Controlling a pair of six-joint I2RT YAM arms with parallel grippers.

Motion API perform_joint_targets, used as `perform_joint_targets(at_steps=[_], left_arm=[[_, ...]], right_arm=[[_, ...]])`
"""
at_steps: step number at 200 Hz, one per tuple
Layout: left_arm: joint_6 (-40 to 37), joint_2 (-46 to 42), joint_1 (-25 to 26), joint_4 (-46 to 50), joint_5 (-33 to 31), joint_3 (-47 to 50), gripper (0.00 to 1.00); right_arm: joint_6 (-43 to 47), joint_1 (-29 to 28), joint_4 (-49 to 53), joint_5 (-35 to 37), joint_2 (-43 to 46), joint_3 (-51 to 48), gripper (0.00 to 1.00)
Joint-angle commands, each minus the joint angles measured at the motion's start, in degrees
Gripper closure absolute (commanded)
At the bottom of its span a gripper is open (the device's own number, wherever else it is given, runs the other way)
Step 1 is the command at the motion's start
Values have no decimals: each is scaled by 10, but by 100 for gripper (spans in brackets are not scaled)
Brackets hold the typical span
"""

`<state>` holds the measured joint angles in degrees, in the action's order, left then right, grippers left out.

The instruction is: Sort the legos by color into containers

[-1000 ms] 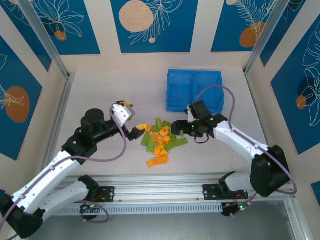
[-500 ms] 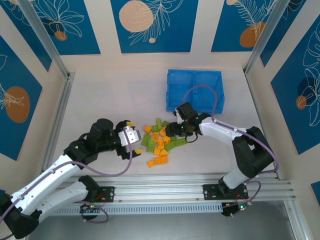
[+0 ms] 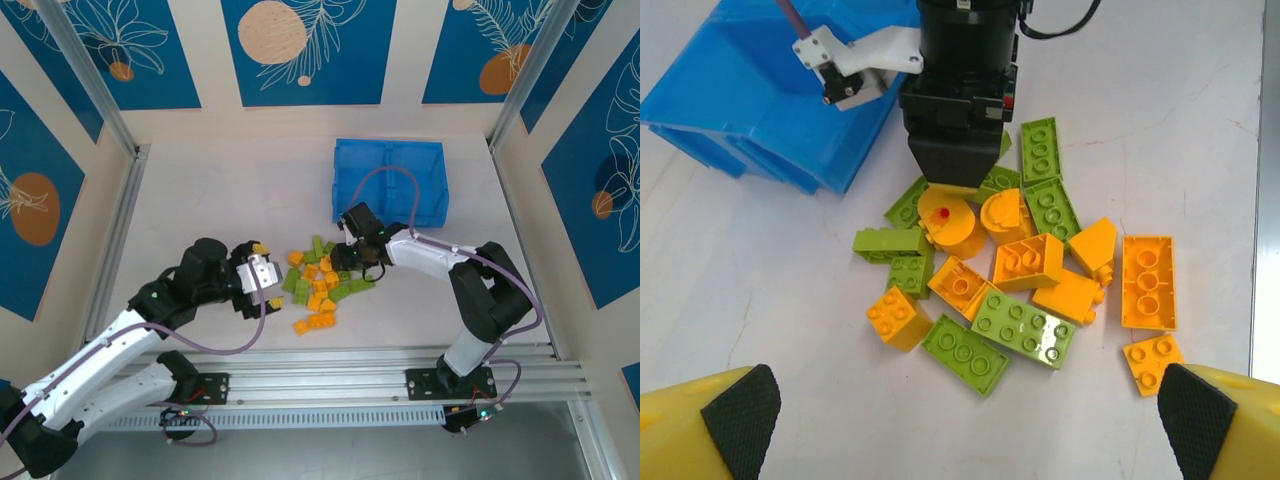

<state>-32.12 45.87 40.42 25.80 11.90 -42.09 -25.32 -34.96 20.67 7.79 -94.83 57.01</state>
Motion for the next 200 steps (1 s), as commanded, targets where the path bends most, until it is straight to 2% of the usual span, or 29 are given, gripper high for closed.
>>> perform_joint_targets(at_steps=[1,38,71,84,101,118,150,200], left_arm=[[-16,-4,4,2,-6,13,0],[-19,-14,4,-4,-15,21,0],[-21,-26,3,-13,-27,27,0],[-22,-30,3,-16,-33,28,0],[-24,-35,3,-21,-37,30,0],[-22,-40,2,-22,-32,28,0],[-13,-56,3,-23,-27,27,0],[0,-74,3,-23,-38,26,0]], right_arm=[[4,-6,17,20,11,18,68],[9,-6,22,79,104,5,68],[42,3,53,192,187,26,68],[71,23,57,245,203,45,68],[94,79,59,259,203,83,68],[113,139,36,255,185,112,68],[115,222,15,236,84,174,69],[76,290,9,168,-101,266,69]])
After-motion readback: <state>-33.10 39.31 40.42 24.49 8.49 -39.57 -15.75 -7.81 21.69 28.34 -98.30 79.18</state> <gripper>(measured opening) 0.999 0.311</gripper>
